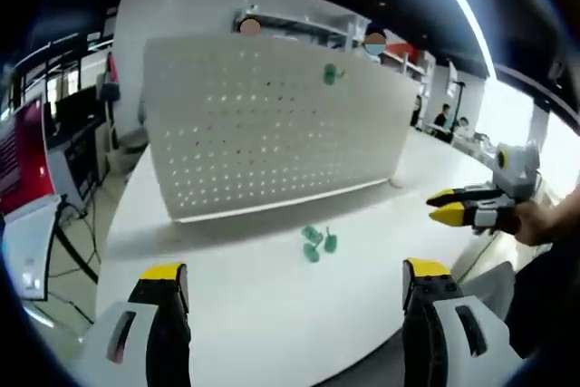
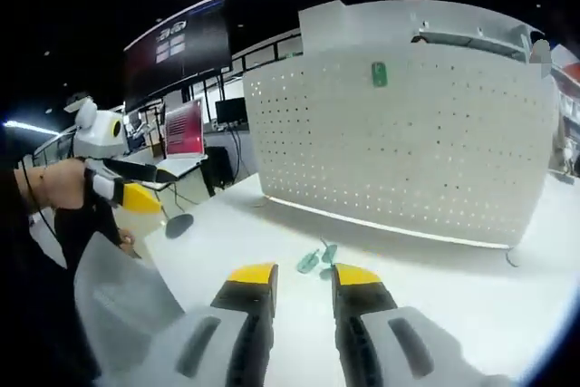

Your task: Insert the hook assembly into the mounting plate slot until the hook locks in place.

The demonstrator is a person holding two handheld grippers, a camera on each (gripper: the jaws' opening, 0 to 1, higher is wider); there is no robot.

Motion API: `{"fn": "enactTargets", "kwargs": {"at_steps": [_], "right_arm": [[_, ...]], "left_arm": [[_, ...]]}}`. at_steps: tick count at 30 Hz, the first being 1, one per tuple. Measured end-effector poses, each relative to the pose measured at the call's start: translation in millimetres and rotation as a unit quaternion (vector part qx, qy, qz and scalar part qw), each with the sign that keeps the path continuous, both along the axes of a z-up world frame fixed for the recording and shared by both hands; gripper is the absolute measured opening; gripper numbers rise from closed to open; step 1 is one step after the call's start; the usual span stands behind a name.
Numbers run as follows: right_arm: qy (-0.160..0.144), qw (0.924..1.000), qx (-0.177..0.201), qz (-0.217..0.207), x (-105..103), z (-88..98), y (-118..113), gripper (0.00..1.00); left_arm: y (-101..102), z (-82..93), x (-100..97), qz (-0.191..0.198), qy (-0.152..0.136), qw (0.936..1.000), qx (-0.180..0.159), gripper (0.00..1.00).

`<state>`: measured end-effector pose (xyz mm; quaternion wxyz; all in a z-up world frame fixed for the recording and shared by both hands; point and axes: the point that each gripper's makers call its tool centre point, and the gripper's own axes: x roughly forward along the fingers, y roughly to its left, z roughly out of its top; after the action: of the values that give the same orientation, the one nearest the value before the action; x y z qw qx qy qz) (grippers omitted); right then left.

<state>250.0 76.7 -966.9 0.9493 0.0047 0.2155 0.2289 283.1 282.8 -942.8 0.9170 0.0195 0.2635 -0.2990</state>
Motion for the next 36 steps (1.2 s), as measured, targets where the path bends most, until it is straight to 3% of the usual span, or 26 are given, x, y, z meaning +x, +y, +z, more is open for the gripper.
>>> {"fn": "enactTargets", "kwargs": {"at_steps": [5, 13, 30, 36], "right_arm": [[0.034, 0.9993, 0.008, 0.017, -4, -19.0, 8, 0.21], [0.064, 0.9972, 0.012, 0.035, -2, -37.7, 19, 0.21], [0.133, 0.9897, 0.025, 0.048, 31, -94.0, 43, 0.21], [0.139, 0.9892, 0.023, 0.041, 45, -106.9, 51, 0.21]], "left_arm": [[0, -8.1, -3.4, -0.001, 0.018, 0.9998, 0.001, 0.99], [-1, -10.9, -5.2, 0.001, 0.023, 0.9997, -0.006, 0.99], [0, -19.0, -6.3, -0.001, 0.034, 0.9994, -0.009, 0.99], [4, -24.6, -6.7, 0.003, 0.04, 0.9992, -0.008, 0.99]]}}
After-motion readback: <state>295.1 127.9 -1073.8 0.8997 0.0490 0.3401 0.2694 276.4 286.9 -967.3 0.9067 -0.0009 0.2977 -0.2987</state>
